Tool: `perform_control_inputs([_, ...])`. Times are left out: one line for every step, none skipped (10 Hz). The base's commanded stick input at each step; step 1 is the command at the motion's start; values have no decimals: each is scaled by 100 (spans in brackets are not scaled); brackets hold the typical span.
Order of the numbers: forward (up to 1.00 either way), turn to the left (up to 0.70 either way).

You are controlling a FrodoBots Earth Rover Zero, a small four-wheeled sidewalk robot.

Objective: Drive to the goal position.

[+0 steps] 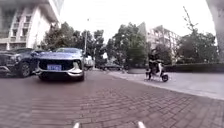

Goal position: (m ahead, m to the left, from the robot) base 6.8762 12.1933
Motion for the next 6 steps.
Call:
perform_control_inputs([70,0])
perform_control_inputs([70,0])
perform_control_inputs([70,0])
perform_control_inputs([70,0])
perform_control_inputs([70,0])
perform_control_inputs([70,0])
